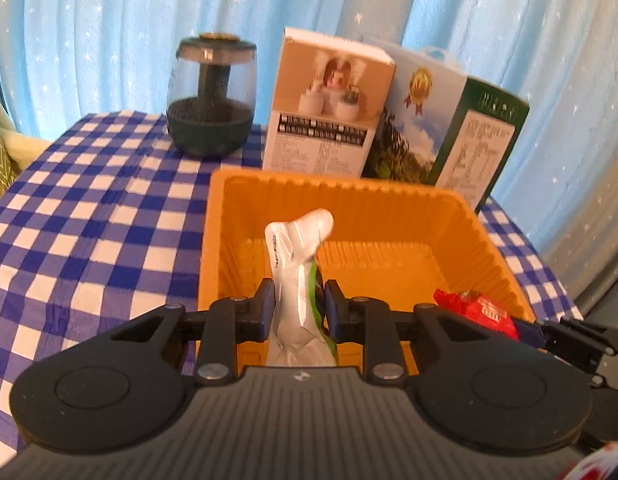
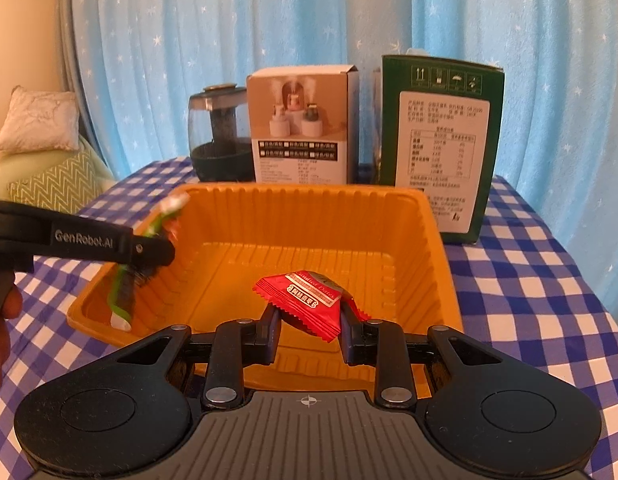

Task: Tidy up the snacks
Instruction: 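Open both tools to drop the pouch and red packet into the tray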

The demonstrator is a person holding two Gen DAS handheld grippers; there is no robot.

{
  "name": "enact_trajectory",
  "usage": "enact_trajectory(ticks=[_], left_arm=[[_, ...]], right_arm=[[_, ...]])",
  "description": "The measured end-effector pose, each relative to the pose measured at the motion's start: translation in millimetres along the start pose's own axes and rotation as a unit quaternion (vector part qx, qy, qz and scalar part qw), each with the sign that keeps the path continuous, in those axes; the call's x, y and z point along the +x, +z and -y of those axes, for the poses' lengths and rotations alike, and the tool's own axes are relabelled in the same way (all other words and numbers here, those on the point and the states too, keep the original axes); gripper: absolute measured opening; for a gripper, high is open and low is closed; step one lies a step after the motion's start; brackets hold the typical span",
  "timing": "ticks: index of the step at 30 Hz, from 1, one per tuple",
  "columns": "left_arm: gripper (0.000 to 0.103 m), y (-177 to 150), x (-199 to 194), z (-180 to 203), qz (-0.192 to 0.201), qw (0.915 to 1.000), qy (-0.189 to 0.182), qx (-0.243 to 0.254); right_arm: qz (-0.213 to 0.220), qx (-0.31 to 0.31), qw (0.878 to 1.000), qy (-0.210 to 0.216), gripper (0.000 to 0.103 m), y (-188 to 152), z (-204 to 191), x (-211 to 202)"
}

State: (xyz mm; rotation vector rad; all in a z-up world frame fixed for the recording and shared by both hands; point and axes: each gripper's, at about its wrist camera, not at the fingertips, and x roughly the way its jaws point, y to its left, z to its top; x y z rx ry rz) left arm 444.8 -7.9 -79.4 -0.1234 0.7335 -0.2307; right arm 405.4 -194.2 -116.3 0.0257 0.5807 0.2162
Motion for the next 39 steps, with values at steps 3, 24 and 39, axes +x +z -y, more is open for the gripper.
enact_trajectory(ticks=[3, 24, 39], left_arm=[[0.024, -2.0, 0.3, 2.3, -0.004, 1.0, 0.004, 0.008], [0.039, -0.6, -22.5, 3.5, 0.021, 0.9997, 0.006, 0.008], [0.054, -47.7, -100.8, 10.2, 0.042, 0.9991, 0.009, 0.003]], right_arm=[[-0.004, -0.004, 1.0, -0.001, 0.03, -1.9, -1.2, 1.7], [0.037, -0.007, 0.999, -0.004, 0.076, -0.9, 0.2, -19.1], [0.056, 0.027, 0.998, -0.03, 0.076, -16.2, 5.1, -96.5]])
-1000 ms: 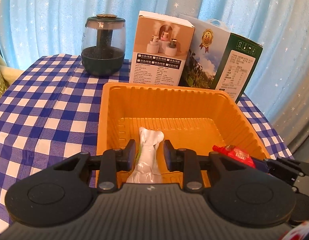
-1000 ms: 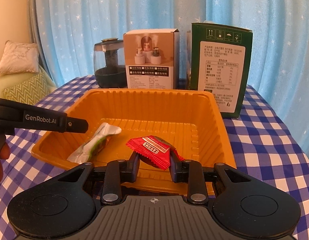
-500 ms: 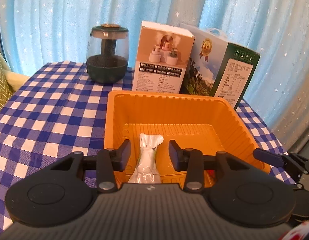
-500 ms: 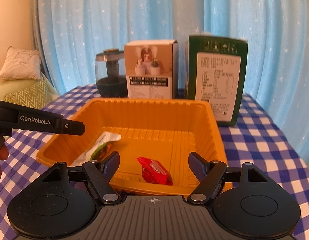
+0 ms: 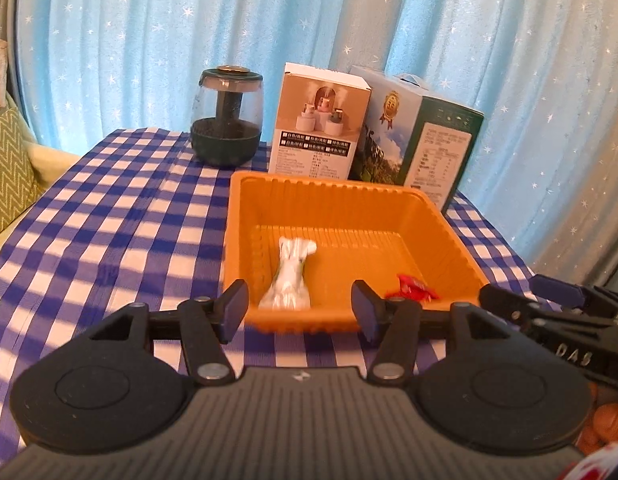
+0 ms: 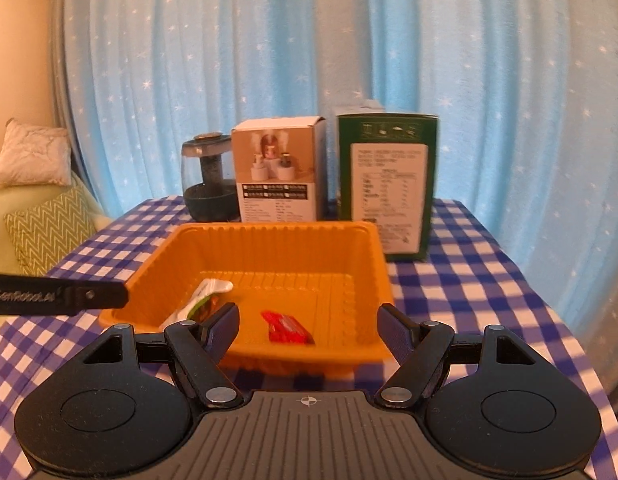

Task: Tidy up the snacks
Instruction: 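Open both tools to drop the pouch and red packet into the tray, then move both tools back over the remaining snack pile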

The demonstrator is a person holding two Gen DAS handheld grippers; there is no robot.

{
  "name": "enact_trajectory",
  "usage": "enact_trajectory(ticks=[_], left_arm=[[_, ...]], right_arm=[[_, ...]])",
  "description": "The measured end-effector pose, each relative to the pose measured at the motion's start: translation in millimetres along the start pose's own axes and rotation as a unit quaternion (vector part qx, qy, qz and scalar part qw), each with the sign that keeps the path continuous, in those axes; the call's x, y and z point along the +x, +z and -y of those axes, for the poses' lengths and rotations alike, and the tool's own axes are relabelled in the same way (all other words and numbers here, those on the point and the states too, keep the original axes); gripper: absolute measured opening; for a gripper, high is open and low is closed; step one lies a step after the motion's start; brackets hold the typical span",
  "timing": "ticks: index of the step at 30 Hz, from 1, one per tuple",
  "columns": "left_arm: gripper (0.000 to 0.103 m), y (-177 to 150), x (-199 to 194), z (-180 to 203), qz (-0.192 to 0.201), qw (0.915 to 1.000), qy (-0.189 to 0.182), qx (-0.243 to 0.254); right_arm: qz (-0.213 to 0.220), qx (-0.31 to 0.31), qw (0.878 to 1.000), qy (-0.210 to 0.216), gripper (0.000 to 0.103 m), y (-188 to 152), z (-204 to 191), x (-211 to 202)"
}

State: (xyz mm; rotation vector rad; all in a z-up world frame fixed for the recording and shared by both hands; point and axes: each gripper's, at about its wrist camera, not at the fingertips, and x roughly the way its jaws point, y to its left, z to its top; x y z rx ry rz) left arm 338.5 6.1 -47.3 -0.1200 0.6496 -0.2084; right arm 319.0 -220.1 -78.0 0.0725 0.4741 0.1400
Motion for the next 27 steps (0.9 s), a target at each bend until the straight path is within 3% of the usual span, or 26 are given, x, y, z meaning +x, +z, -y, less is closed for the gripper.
enact_trajectory(ticks=[9, 14, 27], left_arm=[[0.055, -52.9, -62.9, 1.5, -0.005, 0.9998, 0.006, -0.016], [0.061, -85.1, -95.5, 3.0, -0.006, 0.9996, 0.012, -0.024], [0.063, -159.7, -138.3, 14.7, -0.038, 0.9989, 0.023, 0.012]], right_arm=[[-0.008, 0.029, 1.0, -0.007, 0.076, -32.9, 2.0, -63.9], [-0.017, 0.043, 0.999, -0.004, 0.076, -58.2, -2.8, -100.0], [-0.076, 0.032, 0.997, -0.002, 0.076, -139.3, -25.7, -153.9]])
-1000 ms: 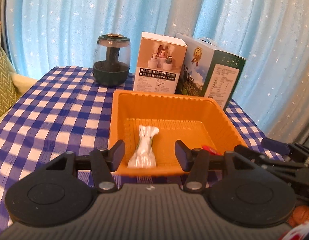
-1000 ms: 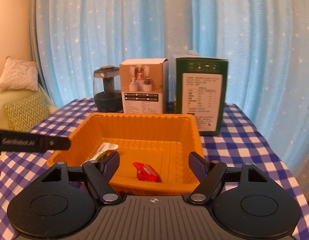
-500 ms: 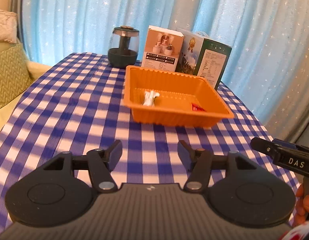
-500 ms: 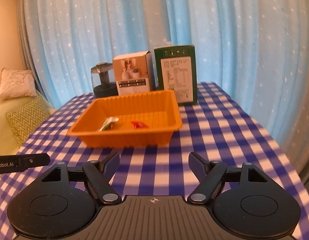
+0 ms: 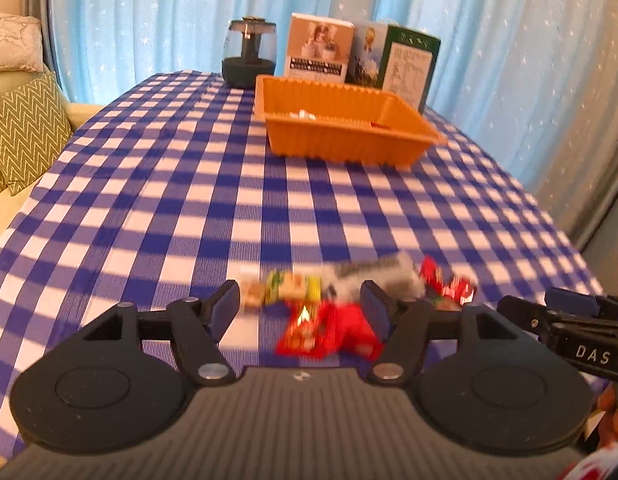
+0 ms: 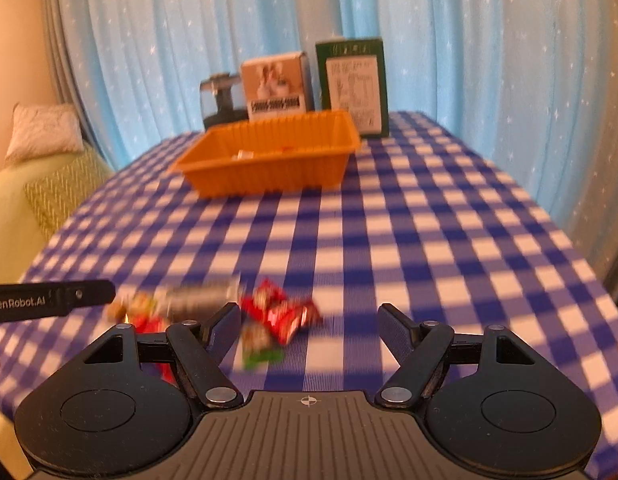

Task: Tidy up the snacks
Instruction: 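Move both tools back over the remaining snack pile, then grasp a red candy with the left tool while the right tool grasps a green-wrapped candy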

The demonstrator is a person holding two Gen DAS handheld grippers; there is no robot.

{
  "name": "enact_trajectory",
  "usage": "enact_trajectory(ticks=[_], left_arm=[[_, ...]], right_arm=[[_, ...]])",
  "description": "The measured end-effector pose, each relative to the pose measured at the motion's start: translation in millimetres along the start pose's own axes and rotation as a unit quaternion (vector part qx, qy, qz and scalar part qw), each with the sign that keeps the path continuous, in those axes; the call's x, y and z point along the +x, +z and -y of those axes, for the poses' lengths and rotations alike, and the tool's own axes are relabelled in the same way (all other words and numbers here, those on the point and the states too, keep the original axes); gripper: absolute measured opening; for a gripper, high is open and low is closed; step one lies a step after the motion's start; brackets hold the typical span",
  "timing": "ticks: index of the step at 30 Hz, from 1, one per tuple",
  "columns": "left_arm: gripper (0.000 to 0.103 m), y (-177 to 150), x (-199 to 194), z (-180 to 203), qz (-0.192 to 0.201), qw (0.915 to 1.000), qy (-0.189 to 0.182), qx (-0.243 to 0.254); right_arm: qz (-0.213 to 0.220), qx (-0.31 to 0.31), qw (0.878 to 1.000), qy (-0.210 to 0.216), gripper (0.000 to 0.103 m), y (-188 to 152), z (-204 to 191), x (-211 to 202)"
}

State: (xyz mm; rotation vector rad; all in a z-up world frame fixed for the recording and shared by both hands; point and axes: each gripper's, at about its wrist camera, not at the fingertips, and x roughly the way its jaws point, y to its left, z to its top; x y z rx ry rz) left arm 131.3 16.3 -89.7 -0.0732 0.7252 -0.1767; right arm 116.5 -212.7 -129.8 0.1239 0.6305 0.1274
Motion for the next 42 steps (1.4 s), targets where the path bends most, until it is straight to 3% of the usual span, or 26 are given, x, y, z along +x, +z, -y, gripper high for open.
enact_trajectory(ticks=[7, 12, 17, 36, 42], left_arm=[[0.063, -16.8, 0.0, 4.0, -0.01, 0.9995, -0.002, 0.03], [0.061, -19.3, 3.4, 1.5, -0.018, 0.9993, -0.01, 0.031], [0.049, -20.6, 8.3, -3.2, -0.025, 0.9993, -0.014, 0.024], [0.048, -17.4, 21.5, -8.8, -0.032, 0.9993, -0.015, 0.016], [0.048, -15.2, 22.7, -9.3, -0.029, 0.9994, -0.013, 0.012]], right_arm=[[-0.013, -0.017, 1.0, 0.013, 0.075, -13.2, -9.3, 1.8], [-0.02, -0.041, 0.998, 0.033, 0.059, -15.0, -21.5, 10.0], [-0.03, -0.07, 0.996, 0.042, 0.049, -18.2, -31.6, 26.9], [-0.036, -0.064, 0.996, 0.043, 0.039, -9.7, -35.2, 61.0], [-0.039, -0.063, 0.997, 0.038, 0.025, -9.2, -34.4, 58.8]])
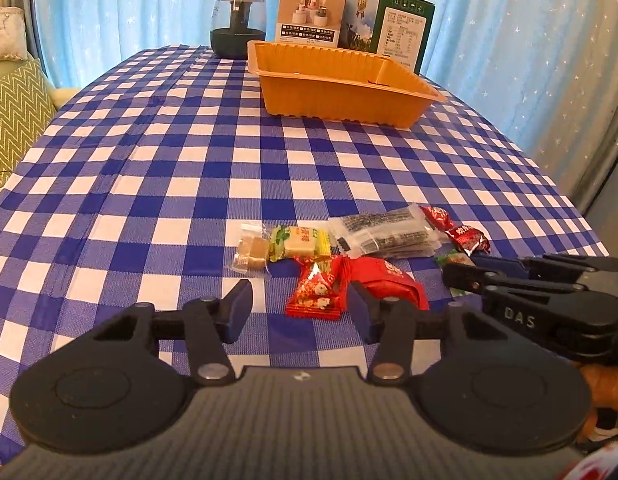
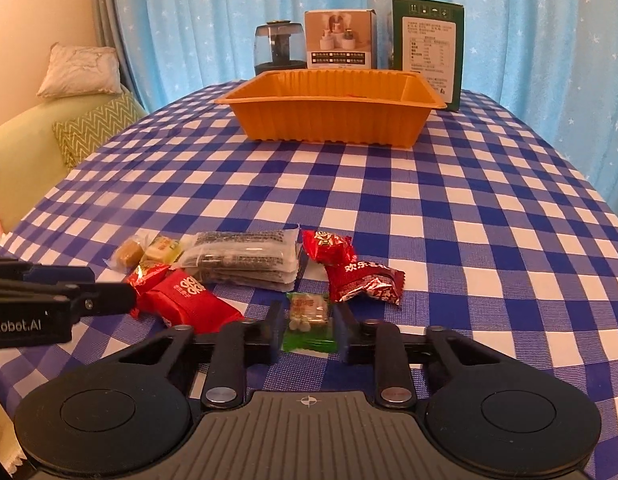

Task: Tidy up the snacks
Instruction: 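Grasp a red candy with the left tool while the right tool grasps a green-wrapped candy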

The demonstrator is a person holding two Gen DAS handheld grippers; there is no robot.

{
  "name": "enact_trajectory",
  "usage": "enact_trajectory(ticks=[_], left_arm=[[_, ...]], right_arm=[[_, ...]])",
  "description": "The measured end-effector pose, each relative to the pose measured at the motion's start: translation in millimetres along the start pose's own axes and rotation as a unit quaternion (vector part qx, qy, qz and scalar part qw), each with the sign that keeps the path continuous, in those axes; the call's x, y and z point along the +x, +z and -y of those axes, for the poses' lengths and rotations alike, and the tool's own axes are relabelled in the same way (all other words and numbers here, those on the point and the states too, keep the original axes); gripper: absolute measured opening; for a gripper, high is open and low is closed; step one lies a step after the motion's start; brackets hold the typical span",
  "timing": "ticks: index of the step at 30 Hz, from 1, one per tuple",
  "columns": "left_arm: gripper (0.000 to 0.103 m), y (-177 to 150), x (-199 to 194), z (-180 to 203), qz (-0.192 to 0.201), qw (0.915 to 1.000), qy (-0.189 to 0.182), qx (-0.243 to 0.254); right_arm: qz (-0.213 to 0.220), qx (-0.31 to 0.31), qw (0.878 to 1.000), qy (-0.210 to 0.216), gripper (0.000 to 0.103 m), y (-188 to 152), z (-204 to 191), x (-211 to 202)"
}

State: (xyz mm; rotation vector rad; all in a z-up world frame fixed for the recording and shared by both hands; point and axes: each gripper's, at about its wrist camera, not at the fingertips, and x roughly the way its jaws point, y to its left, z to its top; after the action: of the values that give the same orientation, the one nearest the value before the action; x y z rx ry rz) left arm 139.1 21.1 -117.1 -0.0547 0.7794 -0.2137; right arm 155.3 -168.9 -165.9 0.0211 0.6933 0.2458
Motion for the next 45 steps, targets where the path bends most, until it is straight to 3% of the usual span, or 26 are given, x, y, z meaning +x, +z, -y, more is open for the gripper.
enact_trajectory(ticks=[15, 23, 42, 45], left_arm=[[0.038, 6.9, 19.7, 13.3, -0.008, 0.9996, 0.001, 0.026], [0.027, 3.4, 27.0, 18.8, -0.023, 0.9987, 0.004, 0.045], [0.026, 5.7, 28.3, 18.0, -0.026, 0.9971, 0.004, 0.071], [0.026, 5.0, 28.9, 19.4, -0.026, 0.9965, 0.006, 0.08]], right_arm=[[-0.005, -0.008, 1.0, -0.022, 0.024, -9.7, 2.3, -14.1], [-0.005, -0.008, 1.0, -0.024, 0.032, -7.7, 4.5, -11.9], [-0.004, -0.029, 0.999, -0.025, 0.032, -5.2, -1.4, -6.3], [-0.004, -0.032, 0.999, -0.025, 0.026, -5.4, -1.8, -6.5]])
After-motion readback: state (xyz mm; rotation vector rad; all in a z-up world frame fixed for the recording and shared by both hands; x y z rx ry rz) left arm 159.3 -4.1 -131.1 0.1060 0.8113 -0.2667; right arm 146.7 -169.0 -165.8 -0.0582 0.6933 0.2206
